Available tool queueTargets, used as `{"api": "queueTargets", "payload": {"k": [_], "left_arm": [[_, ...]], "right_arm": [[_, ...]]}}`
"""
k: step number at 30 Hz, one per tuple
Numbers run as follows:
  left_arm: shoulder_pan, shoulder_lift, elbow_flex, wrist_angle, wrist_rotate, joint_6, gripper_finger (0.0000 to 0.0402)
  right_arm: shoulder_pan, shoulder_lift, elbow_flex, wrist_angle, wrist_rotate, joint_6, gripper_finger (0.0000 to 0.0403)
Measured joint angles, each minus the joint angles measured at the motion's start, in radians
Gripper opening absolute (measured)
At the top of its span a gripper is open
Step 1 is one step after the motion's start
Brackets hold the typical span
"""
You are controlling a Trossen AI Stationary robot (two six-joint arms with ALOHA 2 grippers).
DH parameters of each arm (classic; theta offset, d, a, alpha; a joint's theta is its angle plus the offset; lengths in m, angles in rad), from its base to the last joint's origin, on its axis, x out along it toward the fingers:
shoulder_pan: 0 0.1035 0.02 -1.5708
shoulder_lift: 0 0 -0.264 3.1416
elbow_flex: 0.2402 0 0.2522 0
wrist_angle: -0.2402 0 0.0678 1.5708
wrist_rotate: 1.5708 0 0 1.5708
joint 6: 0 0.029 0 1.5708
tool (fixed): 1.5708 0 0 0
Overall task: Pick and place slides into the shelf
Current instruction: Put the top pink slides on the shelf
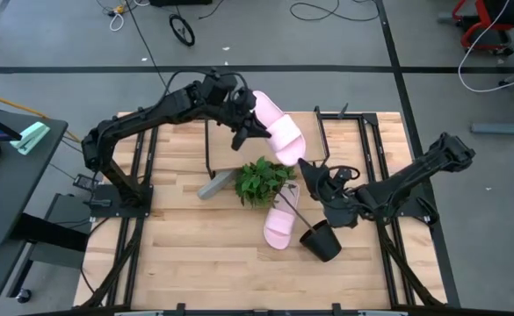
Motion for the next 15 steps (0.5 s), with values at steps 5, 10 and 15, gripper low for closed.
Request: {"api": "queueTargets", "payload": {"k": [5, 10, 15], "left_arm": [[0.020, 0.000, 0.000, 0.028, 0.059, -0.002, 0.0013], [0.026, 0.002, 0.000, 0.038, 0.069, -0.002, 0.0012], [0.021, 0.035, 0.000, 0.062, 0.100, -0.017, 0.0012]], "right_arm": [[0.066, -0.057, 0.000, -0.008, 0.079, -0.077, 0.0196], [0.151, -0.137, 0.000, -0.047, 0.092, -0.173, 0.0170], [0.243, -0.235, 0.000, -0.119, 0.089, -0.340, 0.0126]]}}
